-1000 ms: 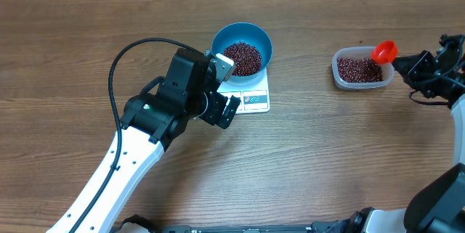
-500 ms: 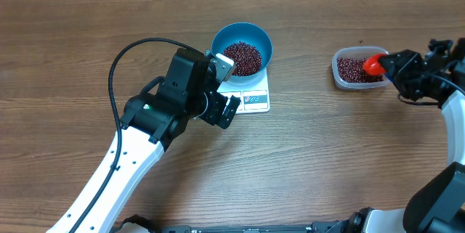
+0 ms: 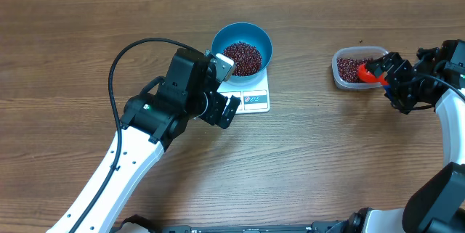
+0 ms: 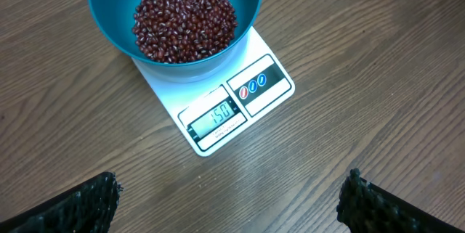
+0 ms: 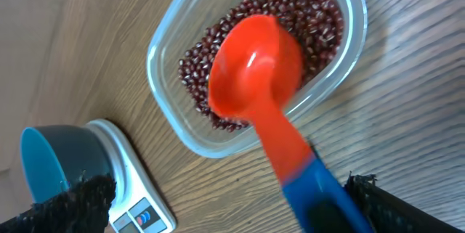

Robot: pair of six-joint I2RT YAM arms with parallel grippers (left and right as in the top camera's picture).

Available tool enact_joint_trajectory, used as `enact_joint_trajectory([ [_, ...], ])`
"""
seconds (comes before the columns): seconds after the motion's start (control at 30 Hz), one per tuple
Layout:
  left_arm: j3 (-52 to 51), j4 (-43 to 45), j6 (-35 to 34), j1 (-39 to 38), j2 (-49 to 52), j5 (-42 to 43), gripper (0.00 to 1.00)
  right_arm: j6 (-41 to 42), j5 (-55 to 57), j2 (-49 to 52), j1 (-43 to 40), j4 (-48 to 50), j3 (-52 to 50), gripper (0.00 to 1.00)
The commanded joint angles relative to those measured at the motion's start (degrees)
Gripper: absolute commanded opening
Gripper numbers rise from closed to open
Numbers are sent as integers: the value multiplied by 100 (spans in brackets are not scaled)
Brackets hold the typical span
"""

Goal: Scoop item into bowl and weigh 150g on scale
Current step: 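Carry the scoop back and lower it into the bean tub, then open the right gripper and release the scoop handle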

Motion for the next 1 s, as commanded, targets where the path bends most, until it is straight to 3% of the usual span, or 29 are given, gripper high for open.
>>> enact_joint_trajectory([
  [0.0, 17, 4, 111, 24, -44, 59, 99, 17, 192, -46, 13, 68, -9, 100],
  [0.4, 17, 4, 111, 24, -44, 59, 100, -1054, -87, -133, 76, -1088, 1403, 100],
  [0.67, 17, 4, 111, 24, -44, 59, 100, -2041, 302, -966, 584, -1314, 1784, 100],
  [0.97, 17, 4, 111, 24, -44, 59, 100, -3508, 304, -1515, 2544, -2000, 1777, 100],
])
